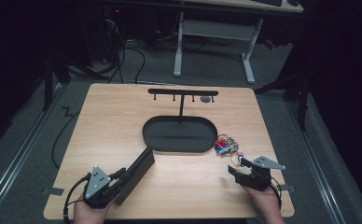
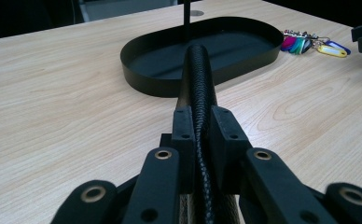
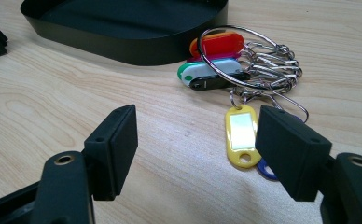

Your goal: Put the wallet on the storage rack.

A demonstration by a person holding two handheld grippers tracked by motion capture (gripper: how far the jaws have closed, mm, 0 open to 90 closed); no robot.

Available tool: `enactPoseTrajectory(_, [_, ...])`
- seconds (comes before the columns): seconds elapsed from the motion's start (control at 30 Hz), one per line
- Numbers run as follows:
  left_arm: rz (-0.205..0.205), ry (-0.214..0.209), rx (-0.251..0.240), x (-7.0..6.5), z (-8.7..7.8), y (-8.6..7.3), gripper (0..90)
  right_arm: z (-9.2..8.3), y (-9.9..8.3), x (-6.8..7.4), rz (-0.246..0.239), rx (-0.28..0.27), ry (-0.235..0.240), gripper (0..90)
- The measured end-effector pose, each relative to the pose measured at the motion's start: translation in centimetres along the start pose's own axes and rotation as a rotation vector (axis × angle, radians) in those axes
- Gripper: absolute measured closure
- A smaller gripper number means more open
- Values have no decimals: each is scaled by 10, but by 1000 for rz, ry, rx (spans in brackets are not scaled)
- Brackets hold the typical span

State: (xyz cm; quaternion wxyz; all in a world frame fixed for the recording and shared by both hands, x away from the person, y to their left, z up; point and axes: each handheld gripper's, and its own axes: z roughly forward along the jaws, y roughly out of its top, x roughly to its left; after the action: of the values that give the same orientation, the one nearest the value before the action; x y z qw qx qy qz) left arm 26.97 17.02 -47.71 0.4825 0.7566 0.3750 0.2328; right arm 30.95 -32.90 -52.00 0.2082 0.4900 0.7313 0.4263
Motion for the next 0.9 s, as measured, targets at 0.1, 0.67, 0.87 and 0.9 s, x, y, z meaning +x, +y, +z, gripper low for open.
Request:
enactPoseTrajectory(0.1, [1, 2, -2, 0, 0, 0, 803, 0, 0, 0, -1, 0, 1, 300])
enactPoseTrajectory(0.67, [12, 1, 15, -2, 1, 0, 709, 0, 0, 0, 1, 5, 2, 300])
enactPoseTrajectory(0.87, [42, 36, 41, -6, 2, 2, 646, 0, 0, 0, 0, 6, 3, 301])
enactPoseTrajectory(0.9, [65, 50, 47, -9, 2, 3, 615, 0, 0, 0, 0, 6, 3, 300])
